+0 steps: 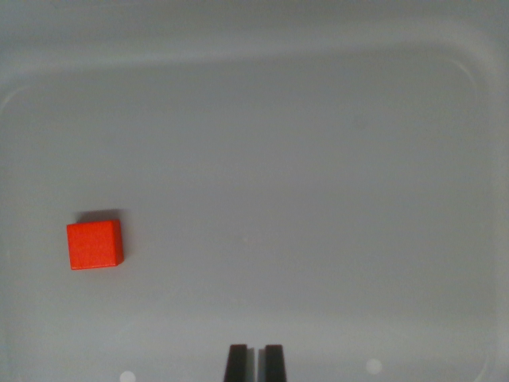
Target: Reach red block
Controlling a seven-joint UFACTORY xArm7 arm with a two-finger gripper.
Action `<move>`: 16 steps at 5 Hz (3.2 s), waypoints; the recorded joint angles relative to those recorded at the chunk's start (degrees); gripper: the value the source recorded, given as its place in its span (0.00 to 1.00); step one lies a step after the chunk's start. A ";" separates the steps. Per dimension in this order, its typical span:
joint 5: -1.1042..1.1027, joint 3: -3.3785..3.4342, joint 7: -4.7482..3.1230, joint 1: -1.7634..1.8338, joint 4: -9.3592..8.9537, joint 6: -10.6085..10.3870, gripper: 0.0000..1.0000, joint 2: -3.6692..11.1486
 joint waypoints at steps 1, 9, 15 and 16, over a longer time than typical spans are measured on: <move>0.00 0.00 0.00 0.00 0.00 0.00 0.00 0.00; -0.03 0.50 -0.05 0.62 -1.39 -2.48 0.00 1.23; -0.09 1.57 -0.16 1.94 -4.34 -7.76 0.00 3.87; -0.11 2.03 -0.21 2.49 -5.59 -9.99 0.00 4.98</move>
